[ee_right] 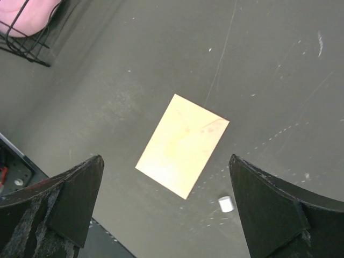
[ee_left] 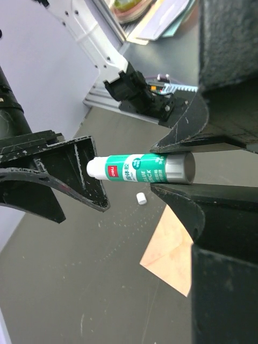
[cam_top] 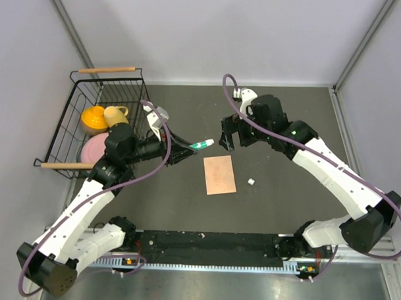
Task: Place the letter into the envelope and seal it
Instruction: Screw the solid glue.
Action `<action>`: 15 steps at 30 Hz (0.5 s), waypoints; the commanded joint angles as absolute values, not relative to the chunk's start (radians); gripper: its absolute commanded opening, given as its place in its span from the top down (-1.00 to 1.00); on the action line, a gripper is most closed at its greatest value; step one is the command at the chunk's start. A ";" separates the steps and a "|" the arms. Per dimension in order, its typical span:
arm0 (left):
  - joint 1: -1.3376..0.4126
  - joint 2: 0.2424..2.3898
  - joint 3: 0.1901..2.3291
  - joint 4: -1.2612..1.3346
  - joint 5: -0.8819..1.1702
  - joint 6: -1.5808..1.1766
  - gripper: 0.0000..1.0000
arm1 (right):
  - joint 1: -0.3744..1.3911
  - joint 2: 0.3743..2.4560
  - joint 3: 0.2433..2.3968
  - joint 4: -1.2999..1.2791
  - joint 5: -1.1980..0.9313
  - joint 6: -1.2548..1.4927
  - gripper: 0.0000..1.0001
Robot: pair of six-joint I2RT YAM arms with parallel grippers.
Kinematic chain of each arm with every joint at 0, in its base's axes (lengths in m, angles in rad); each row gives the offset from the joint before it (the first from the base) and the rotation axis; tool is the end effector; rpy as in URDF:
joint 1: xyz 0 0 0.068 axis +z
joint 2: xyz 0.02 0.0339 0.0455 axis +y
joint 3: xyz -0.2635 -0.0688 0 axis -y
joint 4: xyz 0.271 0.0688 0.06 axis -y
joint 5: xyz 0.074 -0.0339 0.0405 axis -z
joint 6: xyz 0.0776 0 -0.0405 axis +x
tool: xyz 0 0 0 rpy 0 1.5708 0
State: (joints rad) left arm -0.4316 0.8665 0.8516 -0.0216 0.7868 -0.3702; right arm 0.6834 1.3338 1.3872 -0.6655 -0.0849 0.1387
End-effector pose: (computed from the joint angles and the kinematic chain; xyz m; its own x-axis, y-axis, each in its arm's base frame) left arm 0.2040 -0.1545 0.3656 -0.3703 -0.1107 -0.9223 0.8626 0.3275 -0.3857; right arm 0.2668 0.2257 0.3571 -0.5357 -0.2586 -0.8038 -0.6148 0.7720 0.1614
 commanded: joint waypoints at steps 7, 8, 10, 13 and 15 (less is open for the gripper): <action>-0.538 0.913 0.968 -0.109 0.609 -0.227 1.00 | 0.661 1.374 1.410 -0.617 -0.092 0.339 -0.97; -0.549 0.916 0.968 -0.109 0.597 -0.227 1.00 | 0.661 1.382 1.413 -0.617 -0.091 0.333 -0.97; -0.554 0.920 0.969 -0.110 0.592 -0.222 1.00 | 0.663 1.385 1.420 -0.617 -0.097 0.330 -0.97; -0.557 0.930 0.977 -0.117 0.578 -0.216 1.00 | 0.666 1.391 1.427 -0.617 -0.118 0.316 -0.98; -0.560 0.933 0.985 -0.129 0.565 -0.209 1.00 | 0.672 1.393 1.433 -0.615 -0.107 0.284 -0.97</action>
State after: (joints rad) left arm -0.5529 0.9241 0.9325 -0.1337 0.6071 -0.2356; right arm 0.6701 1.3891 1.3876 -0.6529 -0.0994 0.3107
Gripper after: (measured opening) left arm 0.289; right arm 0.987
